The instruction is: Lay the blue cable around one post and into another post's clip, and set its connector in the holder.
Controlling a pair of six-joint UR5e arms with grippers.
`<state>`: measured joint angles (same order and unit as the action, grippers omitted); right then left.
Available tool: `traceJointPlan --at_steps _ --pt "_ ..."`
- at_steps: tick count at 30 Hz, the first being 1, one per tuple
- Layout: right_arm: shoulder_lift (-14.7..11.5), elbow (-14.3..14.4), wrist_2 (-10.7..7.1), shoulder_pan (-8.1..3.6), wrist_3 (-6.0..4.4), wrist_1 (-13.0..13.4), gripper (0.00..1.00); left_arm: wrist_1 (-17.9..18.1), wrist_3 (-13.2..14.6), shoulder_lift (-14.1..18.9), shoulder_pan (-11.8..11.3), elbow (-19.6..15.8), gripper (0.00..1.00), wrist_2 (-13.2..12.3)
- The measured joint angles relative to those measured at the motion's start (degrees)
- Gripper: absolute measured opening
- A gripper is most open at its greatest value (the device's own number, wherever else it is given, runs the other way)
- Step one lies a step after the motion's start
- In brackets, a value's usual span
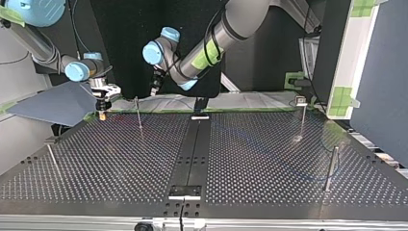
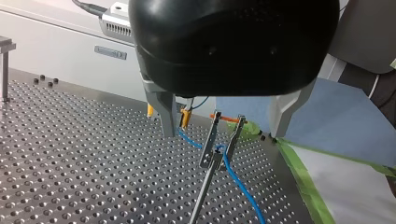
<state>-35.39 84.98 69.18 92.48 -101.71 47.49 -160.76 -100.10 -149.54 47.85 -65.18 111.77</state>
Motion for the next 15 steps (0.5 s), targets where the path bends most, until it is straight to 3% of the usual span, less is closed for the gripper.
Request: traceJointPlan --at_steps 15 --pt "0.0 0.0 0.0 0.1 0.08 -0.4 0.0 -0.1 0.3 0.6 -0.1 -0.2 0.91 0.1"
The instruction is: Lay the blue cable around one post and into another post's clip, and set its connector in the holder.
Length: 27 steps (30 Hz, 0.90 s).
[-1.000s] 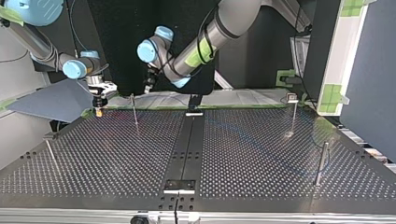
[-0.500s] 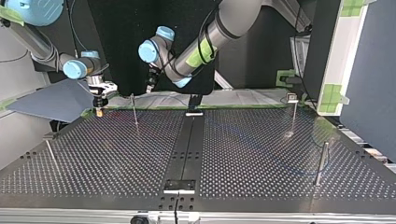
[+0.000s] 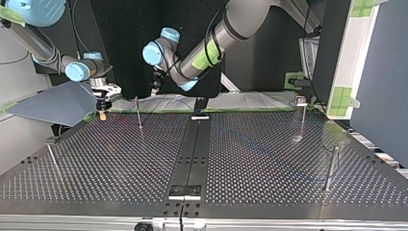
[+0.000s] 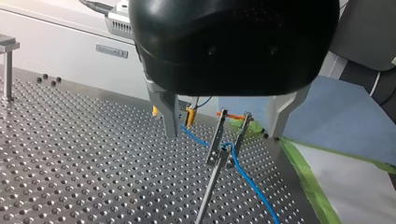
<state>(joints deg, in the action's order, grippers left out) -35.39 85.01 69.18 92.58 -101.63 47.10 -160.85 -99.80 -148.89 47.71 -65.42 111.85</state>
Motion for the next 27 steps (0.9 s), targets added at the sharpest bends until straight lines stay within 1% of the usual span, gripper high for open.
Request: traceJointPlan --at_steps 3,6,9,13,19,20,21,27 --pt "0.0 0.0 0.0 0.0 0.0 -0.1 0.0 1.0 -0.7 1.1 0.0 -1.1 0.91 -1.0" --pt "0.0 0.0 0.0 0.01 0.0 -0.1 0.0 2.4 -2.0 2.7 0.0 -2.6 0.91 -2.2" --pt "0.0 0.0 0.0 0.0 -0.03 -0.1 0.0 4.0 -3.6 4.3 -0.1 -4.3 0.91 -2.7" --pt "0.0 0.0 0.0 0.01 -0.06 -0.1 0.0 6.6 -6.1 6.8 -0.1 -6.8 0.91 -2.8" --pt "0.0 0.0 0.0 0.01 -0.19 -0.1 0.0 10.2 -9.4 10.5 -0.4 -10.5 0.91 -2.0" --pt "0.0 0.0 0.0 0.01 -0.21 -0.1 0.0 10.8 -9.7 11.0 -0.5 -11.0 0.91 -2.0" --pt "0.0 0.0 0.0 0.01 -0.22 -0.1 0.0 11.3 -9.9 11.6 -0.6 -11.6 0.93 -1.9" --pt "0.0 0.0 0.0 0.01 -0.25 -0.1 0.0 14.8 -11.3 15.2 -1.1 -15.1 0.93 -1.9"
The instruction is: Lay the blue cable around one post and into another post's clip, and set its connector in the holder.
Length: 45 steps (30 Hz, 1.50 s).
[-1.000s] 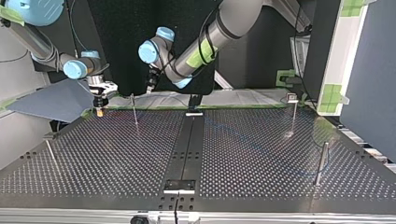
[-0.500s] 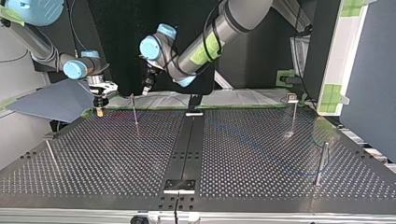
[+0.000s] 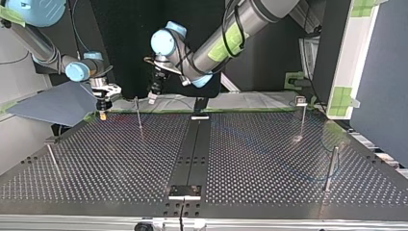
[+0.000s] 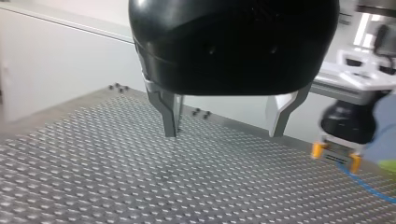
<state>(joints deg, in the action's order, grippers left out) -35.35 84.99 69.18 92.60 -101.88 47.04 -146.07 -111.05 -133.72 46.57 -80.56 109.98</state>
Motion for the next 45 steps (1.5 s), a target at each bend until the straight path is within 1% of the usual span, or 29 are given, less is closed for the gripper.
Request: traceJointPlan --at_steps 5,14,25,37,45 --pt "0.0 0.0 0.0 0.0 0.0 0.0 0.0 1.0 0.0 2.9 -0.2 -2.9 0.93 0.0" --pt "0.1 0.0 0.0 0.07 0.0 0.1 0.0 0.8 1.1 8.0 -0.6 -8.0 0.93 0.4" --pt "0.2 0.0 0.1 0.25 -0.02 0.0 0.0 1.0 1.5 14.2 -1.7 -14.2 0.93 0.9" --pt "0.3 0.0 0.34 0.82 -0.06 -0.6 0.0 0.5 2.0 20.7 -2.3 -20.7 0.93 0.9" --pt "0.3 0.0 0.36 1.16 -0.01 -0.6 0.0 1.0 2.1 25.4 -2.4 -25.4 0.93 0.7"
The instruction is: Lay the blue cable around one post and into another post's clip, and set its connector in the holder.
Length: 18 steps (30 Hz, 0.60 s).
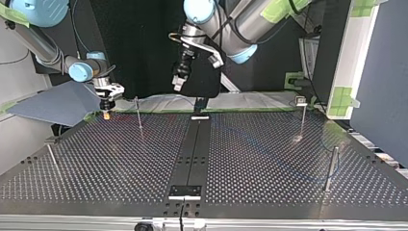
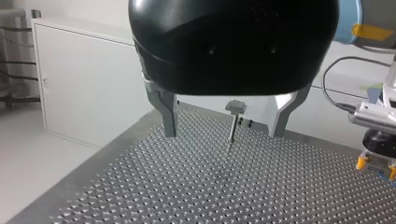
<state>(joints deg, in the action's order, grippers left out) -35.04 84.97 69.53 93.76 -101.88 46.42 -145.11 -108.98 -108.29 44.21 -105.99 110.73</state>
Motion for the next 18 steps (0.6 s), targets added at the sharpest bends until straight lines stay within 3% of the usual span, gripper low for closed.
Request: traceJointPlan --at_steps 18 --pt "0.0 0.0 0.08 0.47 0.09 0.0 0.0 1.0 0.0 10.6 0.0 -10.6 0.93 0.0"
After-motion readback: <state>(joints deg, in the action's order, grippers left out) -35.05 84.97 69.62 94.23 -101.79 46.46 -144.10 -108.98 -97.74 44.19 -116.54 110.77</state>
